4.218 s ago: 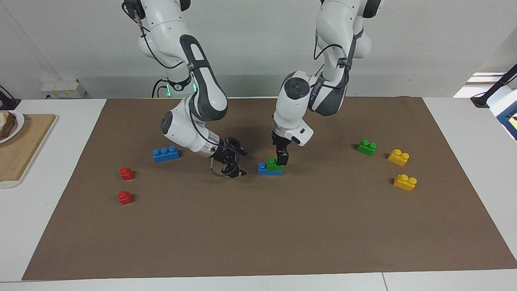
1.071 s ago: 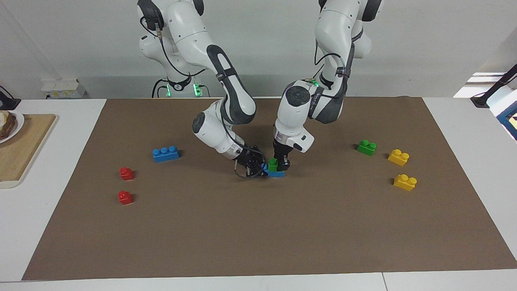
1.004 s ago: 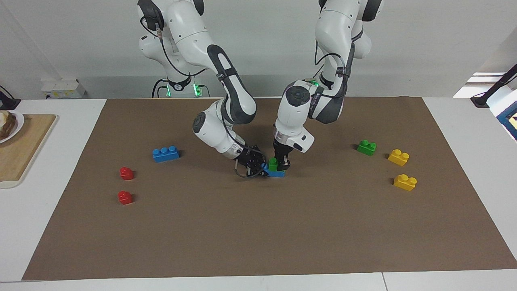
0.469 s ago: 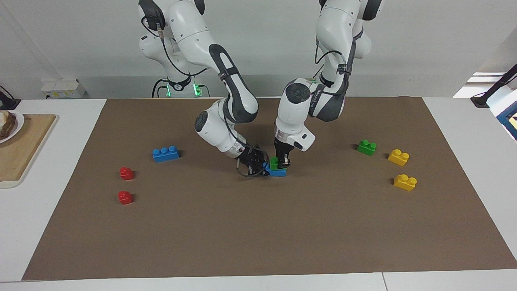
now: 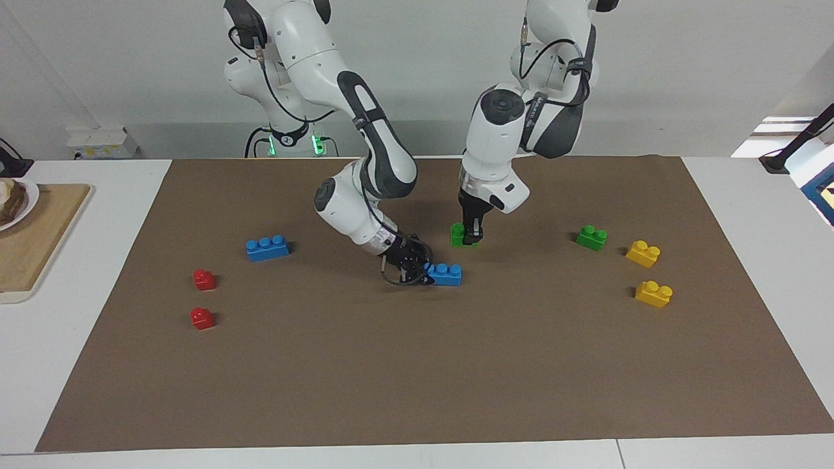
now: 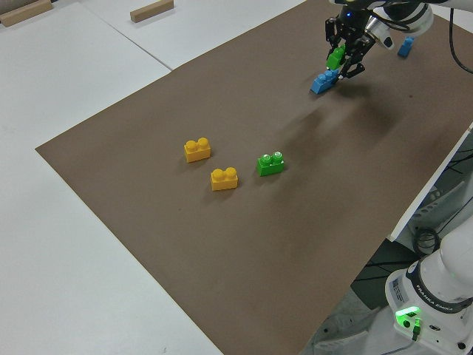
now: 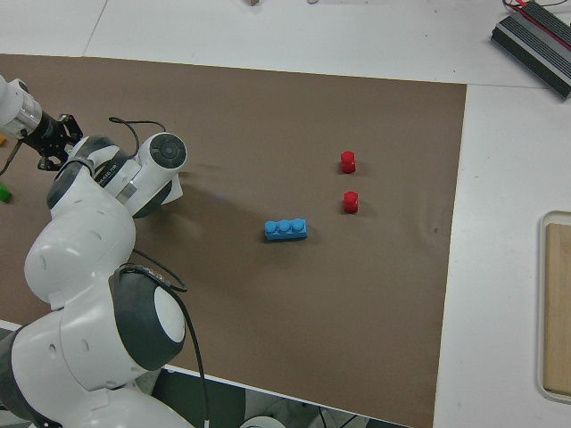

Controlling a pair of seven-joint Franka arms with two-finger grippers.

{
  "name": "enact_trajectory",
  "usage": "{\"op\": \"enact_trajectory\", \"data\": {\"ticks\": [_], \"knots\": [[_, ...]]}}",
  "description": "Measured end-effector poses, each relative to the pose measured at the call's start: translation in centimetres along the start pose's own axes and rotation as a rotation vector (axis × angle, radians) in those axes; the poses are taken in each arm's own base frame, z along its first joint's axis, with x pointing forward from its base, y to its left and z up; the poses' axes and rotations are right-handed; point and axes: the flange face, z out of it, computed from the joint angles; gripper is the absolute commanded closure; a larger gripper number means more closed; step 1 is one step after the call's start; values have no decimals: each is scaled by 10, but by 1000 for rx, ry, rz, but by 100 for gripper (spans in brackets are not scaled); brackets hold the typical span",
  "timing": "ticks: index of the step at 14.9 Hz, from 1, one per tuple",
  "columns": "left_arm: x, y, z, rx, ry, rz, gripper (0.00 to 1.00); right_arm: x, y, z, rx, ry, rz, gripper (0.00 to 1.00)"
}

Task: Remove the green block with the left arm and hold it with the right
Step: 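Pull the green brick off the blue brick, grippers moving apart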

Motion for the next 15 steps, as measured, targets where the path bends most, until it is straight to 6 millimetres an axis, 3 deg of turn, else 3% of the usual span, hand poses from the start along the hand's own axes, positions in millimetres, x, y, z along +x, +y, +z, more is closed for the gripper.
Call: {"op": "enact_trajectory", "data": {"ticks": [5, 7, 9, 12, 14, 15], "knots": [[99, 20, -1, 34, 9, 191, 100, -7, -13, -10, 23, -16, -5, 100], [146, 23, 6, 53, 7, 306, 100, -7, -28, -29, 5, -27, -32, 100], [194, 19, 16, 78, -3, 431, 100, 1, -59, -77, -28, -46, -62, 100], [255, 11, 25, 66, -8, 518, 100, 29, -109, -184, -76, -87, -83, 100], [278, 6, 34, 42, 0, 544, 100, 65, -131, -245, -86, -98, -84, 100], [285, 4, 39, 33, 4, 552, 100, 88, -137, -266, -94, -101, -104, 100]]}}
